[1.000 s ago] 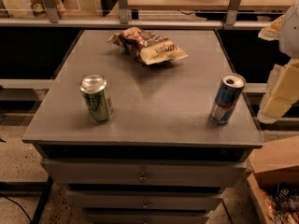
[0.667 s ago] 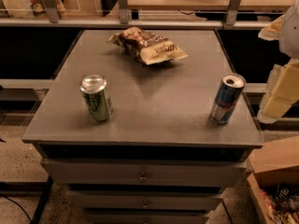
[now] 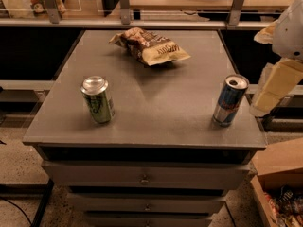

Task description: Move redbull can near brown chip bag

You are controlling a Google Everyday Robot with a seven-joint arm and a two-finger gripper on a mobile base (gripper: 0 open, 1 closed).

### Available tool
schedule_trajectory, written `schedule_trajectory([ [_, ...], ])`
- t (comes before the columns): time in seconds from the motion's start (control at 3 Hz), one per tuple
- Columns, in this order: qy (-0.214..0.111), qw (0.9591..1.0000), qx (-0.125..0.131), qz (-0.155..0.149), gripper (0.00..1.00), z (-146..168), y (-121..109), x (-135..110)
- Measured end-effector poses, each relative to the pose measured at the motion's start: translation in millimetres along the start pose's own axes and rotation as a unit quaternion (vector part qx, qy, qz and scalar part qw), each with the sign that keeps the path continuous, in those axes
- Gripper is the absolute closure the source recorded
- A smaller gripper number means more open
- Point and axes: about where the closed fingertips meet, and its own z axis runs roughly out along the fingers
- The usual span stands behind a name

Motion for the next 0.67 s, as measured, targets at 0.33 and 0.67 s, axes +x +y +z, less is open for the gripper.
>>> schedule_trajectory([
  [0.33,-0.012,0.9997,-0.014,0.014,0.00,20.9,-8.1,0.9],
  [0.67,-0.027,0.9989,-0.032,0.023,0.00,40.0,-11.0,1.1],
])
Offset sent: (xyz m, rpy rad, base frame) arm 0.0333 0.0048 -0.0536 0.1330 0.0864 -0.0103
